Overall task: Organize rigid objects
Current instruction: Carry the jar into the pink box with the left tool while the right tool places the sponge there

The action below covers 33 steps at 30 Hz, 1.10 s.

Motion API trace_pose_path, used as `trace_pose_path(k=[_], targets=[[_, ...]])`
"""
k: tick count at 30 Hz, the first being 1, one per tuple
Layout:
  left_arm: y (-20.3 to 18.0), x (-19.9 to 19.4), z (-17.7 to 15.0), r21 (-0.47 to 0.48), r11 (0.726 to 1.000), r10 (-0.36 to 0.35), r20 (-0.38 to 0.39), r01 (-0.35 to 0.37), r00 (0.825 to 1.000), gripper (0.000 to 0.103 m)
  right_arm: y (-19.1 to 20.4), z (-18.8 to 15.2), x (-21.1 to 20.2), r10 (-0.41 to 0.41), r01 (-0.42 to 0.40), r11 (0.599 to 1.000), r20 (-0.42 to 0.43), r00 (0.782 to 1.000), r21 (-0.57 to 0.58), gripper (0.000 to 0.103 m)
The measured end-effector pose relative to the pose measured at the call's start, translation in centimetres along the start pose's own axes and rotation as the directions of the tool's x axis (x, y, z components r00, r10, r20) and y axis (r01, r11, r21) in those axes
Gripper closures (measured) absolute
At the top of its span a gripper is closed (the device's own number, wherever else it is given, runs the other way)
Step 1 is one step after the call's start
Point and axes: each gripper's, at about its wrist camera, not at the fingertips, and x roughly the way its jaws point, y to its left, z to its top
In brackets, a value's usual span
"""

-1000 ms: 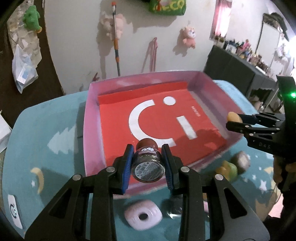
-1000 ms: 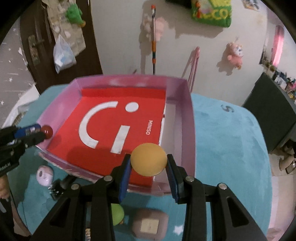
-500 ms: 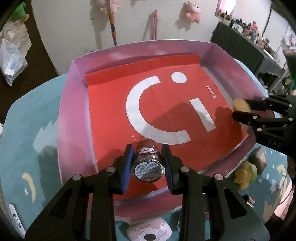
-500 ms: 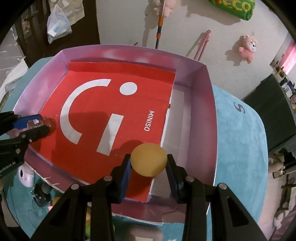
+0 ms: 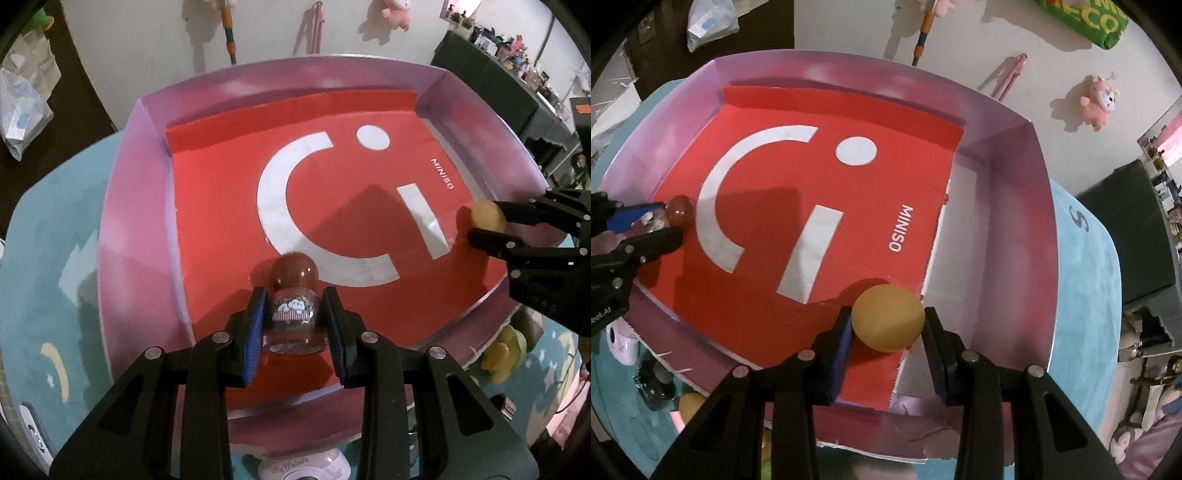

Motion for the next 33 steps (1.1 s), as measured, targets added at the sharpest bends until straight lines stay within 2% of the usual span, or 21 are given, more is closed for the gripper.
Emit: trace_pose_path(k=[16,28,33], targets=[[0.1,0.2,0.1,-0.012,1.0,-0.01,-0.007,0.01,1.0,0.074,0.3,-0.1,0.3,-0.003,0.003,1.0,0.006,1.0,-0.008,0.064],[1.6,-0.1,0.3,-0.037,0.997,-0.067,0.001,0.067,0.998,0.073,0.4,-0.1,0.2,-0.012,0.012,1.0,0.011,1.0,-0.013,0.062],[2.0,-1.1,0.1,-0.04,0.997,-0.069,0.031,0.07,0.997,0.073,0.9,-0.2,-0.3,-0.001,0.002,1.0,0.018,1.0,-0.021,0.051]])
